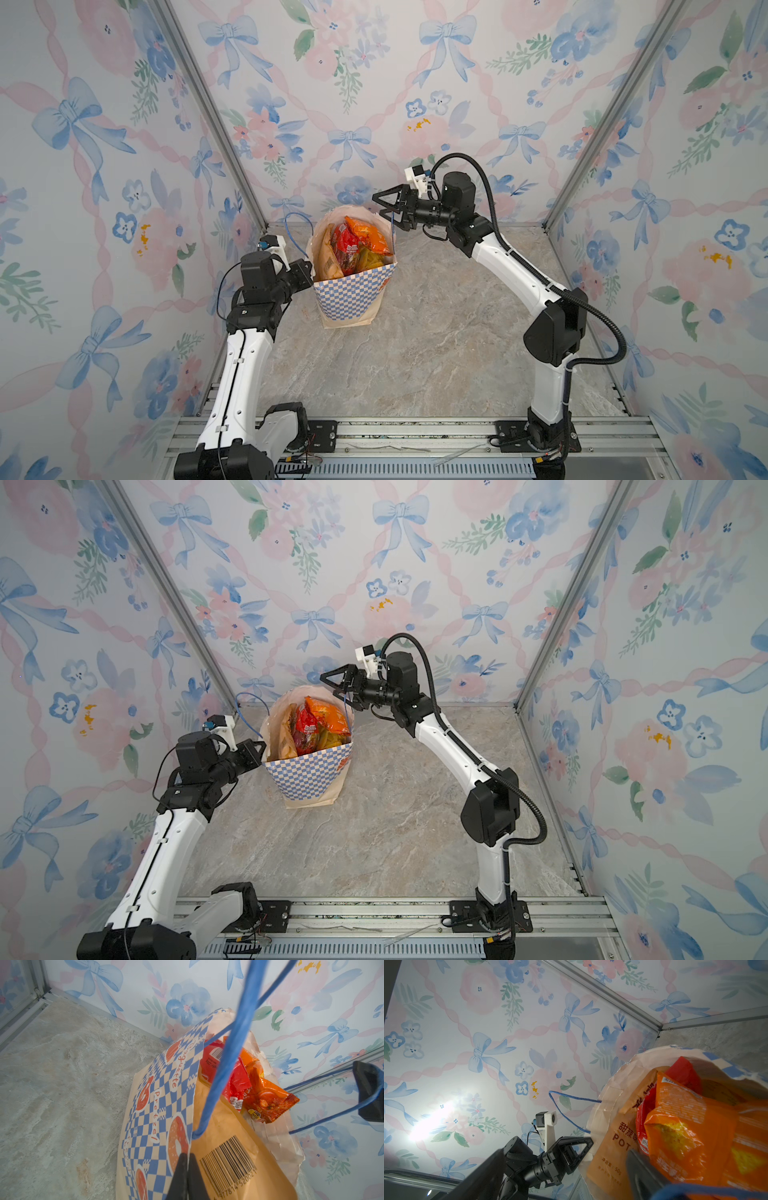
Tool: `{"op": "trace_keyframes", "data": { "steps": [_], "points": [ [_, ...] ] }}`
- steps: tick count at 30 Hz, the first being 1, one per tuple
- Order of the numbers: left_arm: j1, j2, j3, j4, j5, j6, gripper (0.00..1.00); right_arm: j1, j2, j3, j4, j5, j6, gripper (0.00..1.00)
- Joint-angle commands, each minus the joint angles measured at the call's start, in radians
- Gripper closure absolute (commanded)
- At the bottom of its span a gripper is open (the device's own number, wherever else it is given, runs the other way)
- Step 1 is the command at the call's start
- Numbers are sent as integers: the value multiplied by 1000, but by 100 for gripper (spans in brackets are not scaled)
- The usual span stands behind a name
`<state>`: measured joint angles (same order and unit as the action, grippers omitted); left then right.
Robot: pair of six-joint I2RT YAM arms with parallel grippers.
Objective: Place the snacks into the paper bag
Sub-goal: Shake the paper bag at the middle-left of the table.
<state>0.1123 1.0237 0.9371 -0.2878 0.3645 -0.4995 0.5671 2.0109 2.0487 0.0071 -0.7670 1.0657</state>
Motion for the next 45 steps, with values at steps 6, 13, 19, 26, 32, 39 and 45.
{"op": "trace_keyframes", "data": {
  "steps": [6,13,19,26,32,39,45],
  "points": [
    [4,-28,55,32,50,-12,100,45,65,302,-125,-69,-84,8],
    [-3,-18,80,36,54,-20,100,63,144,492,-237,-87,-110,8],
    [-20,-6,113,36,53,-22,100,86,130,510,-275,-97,-154,8],
    [-49,8,76,46,31,-22,100,91,128,487,-296,-88,-164,7],
    [-50,-12,52,47,12,-16,100,94,153,480,-354,-62,-193,6],
    [-48,-18,60,46,-1,-5,82,87,134,439,-542,40,-325,3],
    [-48,-11,61,46,-4,-5,74,57,73,337,-587,78,-384,1]
  ]
}}
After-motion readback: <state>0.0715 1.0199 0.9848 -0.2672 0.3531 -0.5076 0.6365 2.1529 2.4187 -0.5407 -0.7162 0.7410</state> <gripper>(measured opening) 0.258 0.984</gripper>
